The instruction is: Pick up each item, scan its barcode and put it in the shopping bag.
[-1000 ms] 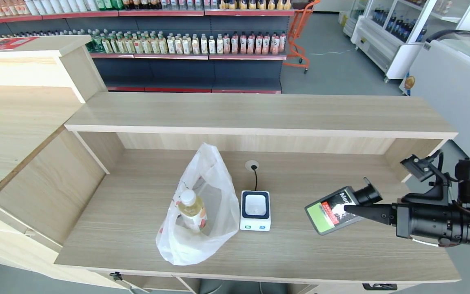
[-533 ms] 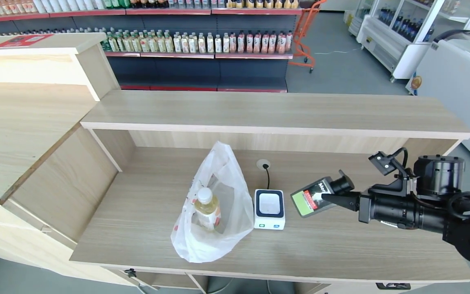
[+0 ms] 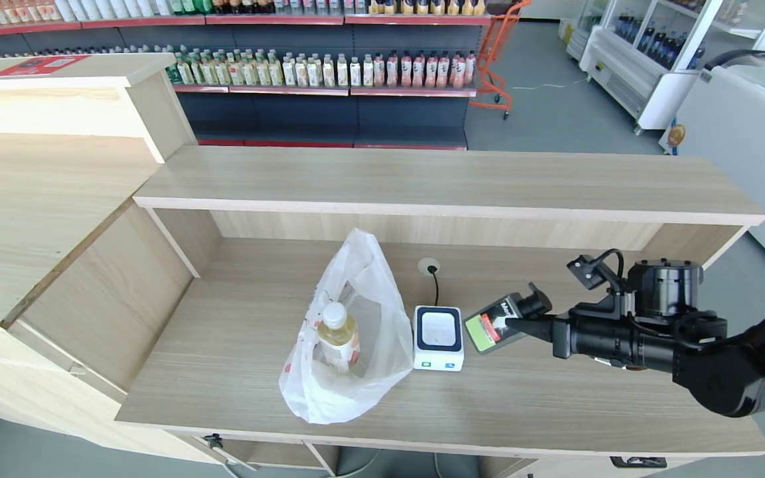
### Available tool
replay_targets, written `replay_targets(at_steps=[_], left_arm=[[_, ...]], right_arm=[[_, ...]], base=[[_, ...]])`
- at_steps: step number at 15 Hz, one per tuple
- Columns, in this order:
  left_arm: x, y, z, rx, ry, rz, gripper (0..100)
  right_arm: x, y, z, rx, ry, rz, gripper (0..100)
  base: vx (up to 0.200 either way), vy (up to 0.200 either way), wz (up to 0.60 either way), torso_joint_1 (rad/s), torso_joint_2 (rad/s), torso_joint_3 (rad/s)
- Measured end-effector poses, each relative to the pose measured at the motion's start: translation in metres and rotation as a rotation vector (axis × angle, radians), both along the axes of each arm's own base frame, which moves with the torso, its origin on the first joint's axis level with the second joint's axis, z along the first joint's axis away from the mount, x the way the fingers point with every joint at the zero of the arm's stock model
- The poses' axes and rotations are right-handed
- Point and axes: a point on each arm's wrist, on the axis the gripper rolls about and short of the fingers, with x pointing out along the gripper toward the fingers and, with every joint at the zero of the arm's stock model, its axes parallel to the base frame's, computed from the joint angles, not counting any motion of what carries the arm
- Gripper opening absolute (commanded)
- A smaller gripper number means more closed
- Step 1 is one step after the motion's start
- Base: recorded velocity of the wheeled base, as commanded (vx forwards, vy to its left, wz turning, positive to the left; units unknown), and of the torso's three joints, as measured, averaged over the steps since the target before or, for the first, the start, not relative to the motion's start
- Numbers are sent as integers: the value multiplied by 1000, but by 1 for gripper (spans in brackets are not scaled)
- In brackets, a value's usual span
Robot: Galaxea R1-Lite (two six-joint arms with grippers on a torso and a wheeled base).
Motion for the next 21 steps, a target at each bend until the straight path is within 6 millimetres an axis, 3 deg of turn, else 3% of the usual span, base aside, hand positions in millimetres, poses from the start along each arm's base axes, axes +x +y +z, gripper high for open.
replay_targets(at_steps=[14, 21], left_arm=[[0, 0, 0, 1, 0, 0, 100], [0, 0, 0, 0, 0, 0, 100]], right_arm=[[42, 35, -40, -13, -4, 40, 0], [50, 40, -52, -22, 11, 28, 0]], base=[[0, 0, 0, 0, 0, 0], [0, 0, 0, 0, 0, 0]])
